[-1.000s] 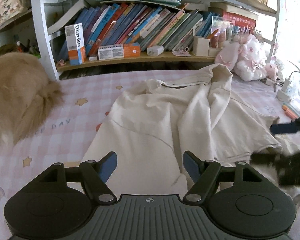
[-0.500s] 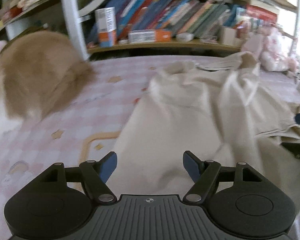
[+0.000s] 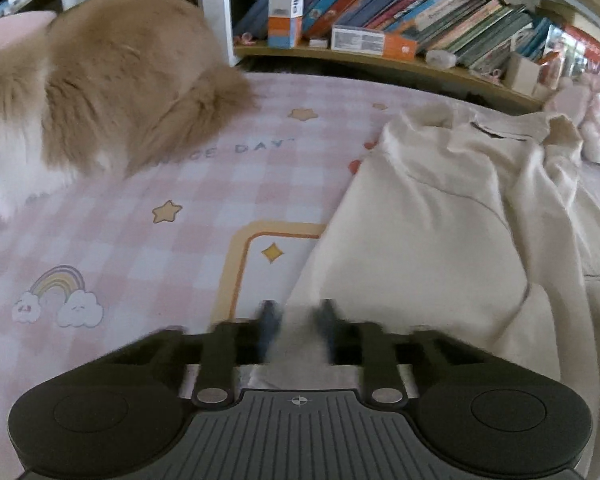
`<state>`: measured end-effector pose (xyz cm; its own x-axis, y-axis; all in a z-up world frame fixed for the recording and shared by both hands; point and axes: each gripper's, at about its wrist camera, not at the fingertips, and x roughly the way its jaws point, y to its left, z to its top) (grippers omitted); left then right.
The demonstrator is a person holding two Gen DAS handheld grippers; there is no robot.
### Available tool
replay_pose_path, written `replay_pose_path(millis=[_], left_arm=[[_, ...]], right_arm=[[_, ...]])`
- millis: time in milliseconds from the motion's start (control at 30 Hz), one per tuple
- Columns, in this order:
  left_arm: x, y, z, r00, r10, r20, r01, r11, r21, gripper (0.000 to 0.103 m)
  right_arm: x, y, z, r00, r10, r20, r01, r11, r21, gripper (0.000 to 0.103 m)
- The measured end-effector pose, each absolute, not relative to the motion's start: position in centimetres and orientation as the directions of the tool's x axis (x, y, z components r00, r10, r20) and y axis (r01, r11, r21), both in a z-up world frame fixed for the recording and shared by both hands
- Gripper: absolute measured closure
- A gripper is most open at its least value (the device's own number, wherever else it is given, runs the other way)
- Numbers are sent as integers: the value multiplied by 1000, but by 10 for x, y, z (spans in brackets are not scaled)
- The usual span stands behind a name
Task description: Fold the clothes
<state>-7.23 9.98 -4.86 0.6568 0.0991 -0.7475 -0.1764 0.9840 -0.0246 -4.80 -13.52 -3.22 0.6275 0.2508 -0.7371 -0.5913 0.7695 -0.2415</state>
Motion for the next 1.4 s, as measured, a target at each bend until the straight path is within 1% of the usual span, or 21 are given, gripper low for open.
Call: replay_pose_path(millis=[33, 100, 167, 367, 433, 600, 633, 667, 700, 733, 767, 800, 867, 933, 1067, 1100, 1167, 1233, 1333, 1367, 1400], left_arm=[[-72, 103, -48, 658, 89, -748, -177, 983, -38, 103], [-71, 111, -46, 665, 74, -743, -180, 982, -64, 103], [-69, 121, -38, 686, 99, -721, -193, 980, -50, 103], [-29, 175, -9, 722, 304, -622, -366, 930, 31, 103], [-4, 187, -3, 715, 359, -599, -386, 918, 90, 103], [42, 206, 7, 693, 454, -560, -430, 884, 185, 103], [48, 206, 7, 678, 479, -558, -455, 869, 193, 102], [53, 205, 5, 653, 507, -562, -482, 851, 207, 95], [55, 203, 3, 632, 518, -576, -492, 843, 218, 92], [55, 200, 2, 615, 517, -595, -490, 842, 226, 86], [53, 194, 0, 610, 511, -606, -478, 847, 232, 83], [46, 186, 0, 621, 503, -601, -461, 855, 239, 82], [24, 167, 2, 655, 484, -580, -426, 871, 247, 75], [-3, 145, 5, 694, 436, -572, -382, 898, 221, 72], [-53, 97, -5, 749, 117, -652, -131, 991, 27, 71], [-61, 83, -11, 737, 67, -672, -86, 996, 5, 71], [-73, 56, -23, 703, 22, -710, -30, 1000, 1, 71], [-78, 39, -33, 670, 25, -742, -27, 1000, 9, 71], [-81, 27, -39, 630, 32, -776, -35, 999, 12, 70], [-83, 24, -39, 629, 39, -777, -31, 999, 26, 59], [-85, 21, -38, 634, 44, -772, -26, 999, 36, 51]], right_arm=[[-45, -132, -35, 623, 243, -743, -593, 766, -247, 42], [-40, -130, -40, 614, 228, -756, -590, 769, -247, 45], [-36, -131, -43, 602, 220, -767, -583, 778, -234, 45], [-28, -135, -39, 573, 250, -780, -571, 805, -161, 45], [-27, -134, -37, 560, 263, -785, -578, 804, -143, 45], [-18, -125, -34, 539, 298, -788, -595, 797, -106, 45], [-16, -122, -34, 534, 306, -788, -599, 795, -97, 45], [-14, -120, -34, 529, 315, -788, -606, 790, -91, 45], [-12, -117, -35, 525, 323, -787, -616, 783, -90, 45], [-11, -114, -35, 522, 330, -787, -626, 774, -90, 45], [-9, -112, -35, 518, 336, -787, -632, 770, -88, 45], [-8, -110, -34, 513, 340, -788, -636, 767, -84, 45], [-6, -110, -31, 499, 353, -792, -652, 755, -74, 45], [-6, -118, -23, 475, 370, -798, -664, 746, -50, 45], [-8, -142, -7, 417, 436, -798, -687, 726, 37, 45], [-8, -143, -5, 409, 457, -790, -699, 714, 51, 45], [-1, -140, -3, 434, 460, -775, -708, 706, 23, 45], [14, -133, -11, 465, 433, -772, -690, 723, -10, 45], [33, -121, -29, 458, 399, -794, -662, 750, -5, 55], [38, -118, -36, 438, 393, -809, -655, 755, 12, 57], [41, -118, -42, 424, 392, -816, -650, 760, 27, 59]])
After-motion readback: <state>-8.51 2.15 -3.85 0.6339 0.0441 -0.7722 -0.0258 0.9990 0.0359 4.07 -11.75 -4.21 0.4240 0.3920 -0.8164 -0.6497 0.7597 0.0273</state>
